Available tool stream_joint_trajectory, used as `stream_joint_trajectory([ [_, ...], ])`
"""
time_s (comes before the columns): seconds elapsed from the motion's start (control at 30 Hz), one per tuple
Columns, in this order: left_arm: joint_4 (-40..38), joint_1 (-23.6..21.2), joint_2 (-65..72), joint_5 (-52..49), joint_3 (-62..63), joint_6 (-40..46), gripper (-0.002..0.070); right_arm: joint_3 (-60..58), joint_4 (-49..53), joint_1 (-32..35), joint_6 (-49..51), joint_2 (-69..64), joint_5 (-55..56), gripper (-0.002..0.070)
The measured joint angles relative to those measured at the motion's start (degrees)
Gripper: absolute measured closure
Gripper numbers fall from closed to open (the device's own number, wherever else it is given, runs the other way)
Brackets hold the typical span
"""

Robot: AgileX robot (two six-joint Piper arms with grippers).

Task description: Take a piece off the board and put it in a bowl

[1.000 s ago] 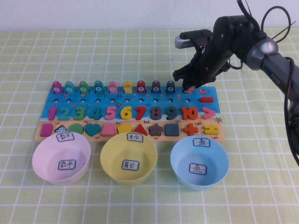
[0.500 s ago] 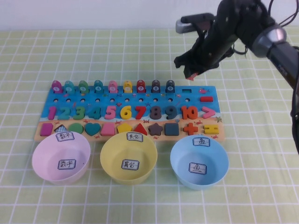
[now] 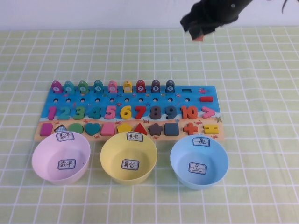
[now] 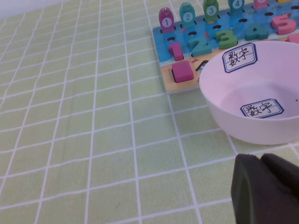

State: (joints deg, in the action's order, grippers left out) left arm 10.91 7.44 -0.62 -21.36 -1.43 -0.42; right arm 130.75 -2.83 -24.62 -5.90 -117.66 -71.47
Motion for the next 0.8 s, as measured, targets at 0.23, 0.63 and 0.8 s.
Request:
stream_joint_trajectory([
  [0.23,0.0,0.0,0.0,0.0,0.0,0.0,0.068,-25.42,3.69,-8.78,-1.02,13.8,-0.14,0.0454],
  [0.63,0.0,0.0,0.0,0.0,0.0,0.0,0.068,-47.13,2.83,-10.84,2.92,16.88,5.67,0.0454],
  [0.8,0.0,0.0,0.0,0.0,0.0,0.0,0.068,-47.24,1.88,-10.84,2.92,16.88,7.71,0.0454],
])
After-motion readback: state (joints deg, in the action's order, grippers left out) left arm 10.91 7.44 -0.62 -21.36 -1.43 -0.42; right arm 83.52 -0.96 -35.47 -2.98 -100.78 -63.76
